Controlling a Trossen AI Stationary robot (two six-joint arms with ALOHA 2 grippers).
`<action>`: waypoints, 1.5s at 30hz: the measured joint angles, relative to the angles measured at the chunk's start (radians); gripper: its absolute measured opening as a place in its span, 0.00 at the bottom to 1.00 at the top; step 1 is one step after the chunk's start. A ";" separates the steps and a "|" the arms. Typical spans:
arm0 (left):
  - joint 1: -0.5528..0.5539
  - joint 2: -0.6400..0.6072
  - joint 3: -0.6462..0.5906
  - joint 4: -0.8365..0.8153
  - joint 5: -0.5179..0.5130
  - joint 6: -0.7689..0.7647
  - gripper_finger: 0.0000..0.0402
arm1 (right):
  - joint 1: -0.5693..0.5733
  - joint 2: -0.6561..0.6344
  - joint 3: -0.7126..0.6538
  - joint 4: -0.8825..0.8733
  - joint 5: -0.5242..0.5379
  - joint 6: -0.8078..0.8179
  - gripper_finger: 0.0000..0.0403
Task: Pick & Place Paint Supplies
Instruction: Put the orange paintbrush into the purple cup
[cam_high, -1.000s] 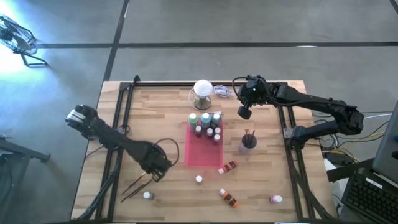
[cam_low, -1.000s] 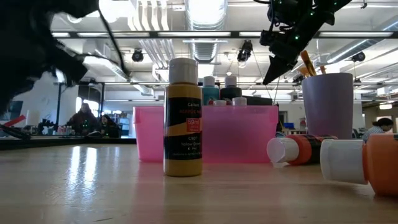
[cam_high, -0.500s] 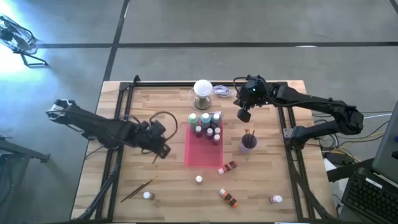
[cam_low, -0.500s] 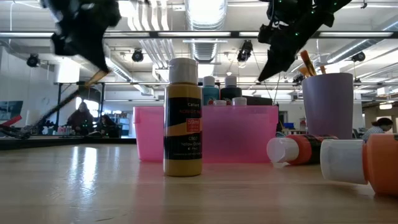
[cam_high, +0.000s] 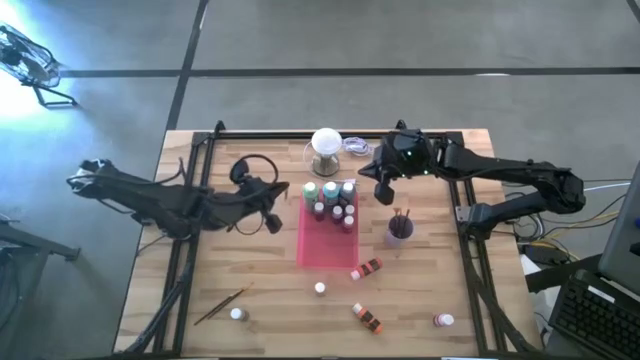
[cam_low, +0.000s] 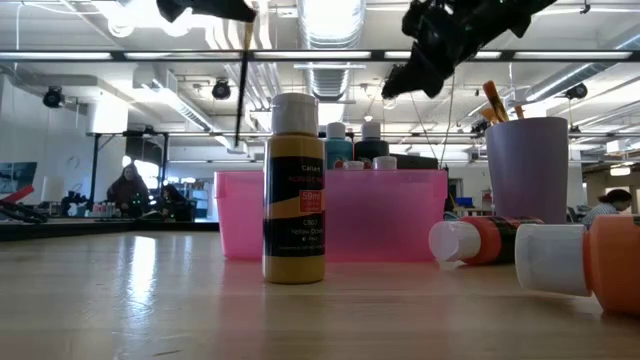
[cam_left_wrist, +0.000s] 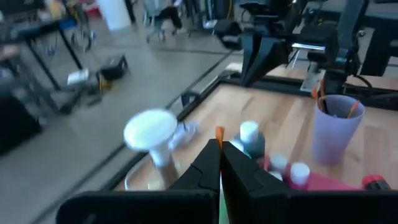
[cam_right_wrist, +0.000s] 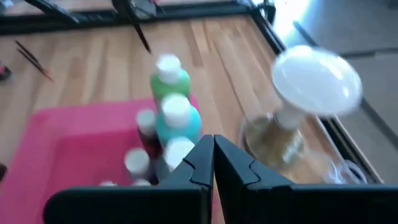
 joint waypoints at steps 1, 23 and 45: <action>0.006 0.007 0.000 0.030 0.017 0.034 0.01 | 0.011 0.000 0.000 0.021 0.000 0.000 0.02; 0.168 0.207 -0.001 0.362 0.507 0.276 0.01 | 0.272 0.000 0.000 0.156 0.011 0.035 0.06; 0.219 0.265 -0.023 0.446 0.692 0.231 0.01 | 0.342 0.097 0.000 0.249 0.171 0.087 0.48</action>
